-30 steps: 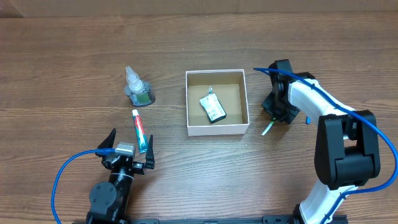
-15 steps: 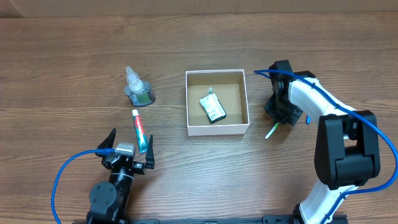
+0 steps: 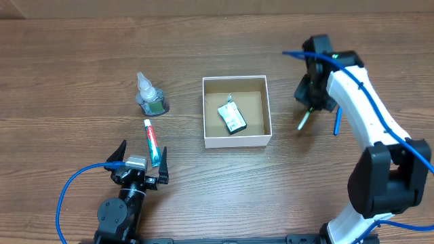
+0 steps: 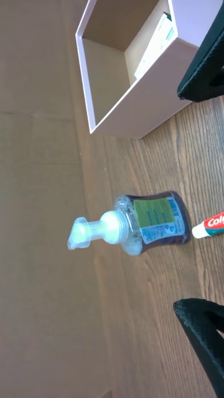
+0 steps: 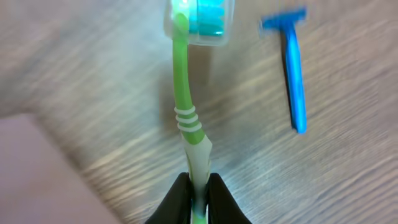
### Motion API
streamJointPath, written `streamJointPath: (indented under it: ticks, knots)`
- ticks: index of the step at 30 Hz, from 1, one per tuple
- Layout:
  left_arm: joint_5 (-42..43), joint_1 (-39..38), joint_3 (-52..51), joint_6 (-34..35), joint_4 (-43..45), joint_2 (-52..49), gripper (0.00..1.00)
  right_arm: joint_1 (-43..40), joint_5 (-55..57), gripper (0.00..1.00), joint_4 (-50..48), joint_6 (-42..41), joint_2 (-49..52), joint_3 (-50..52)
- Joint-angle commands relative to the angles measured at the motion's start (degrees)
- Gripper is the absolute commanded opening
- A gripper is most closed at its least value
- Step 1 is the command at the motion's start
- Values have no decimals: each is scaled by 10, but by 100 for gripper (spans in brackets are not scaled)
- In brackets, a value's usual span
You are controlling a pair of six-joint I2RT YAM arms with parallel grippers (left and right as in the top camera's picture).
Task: Pack container
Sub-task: 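Close the right gripper on the toothbrush handle and lift, then lower the toothbrush into the box and release it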
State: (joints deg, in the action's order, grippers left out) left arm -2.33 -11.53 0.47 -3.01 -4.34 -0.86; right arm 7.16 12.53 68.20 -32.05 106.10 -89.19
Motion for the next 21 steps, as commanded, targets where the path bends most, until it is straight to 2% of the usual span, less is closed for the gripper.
streamJointPath:
  ticks: [1, 9, 21]
  knots:
    - [5, 3, -2, -7, 2, 6, 100, 0, -16, 9, 31, 58, -26, -76]
    - [5, 3, -2, -7, 2, 6, 100, 10, -128, 9, 76, 139, -26, -162]
    - [5, 3, -2, -7, 2, 6, 100, 137, -120, 10, 69, 175, -26, -164]
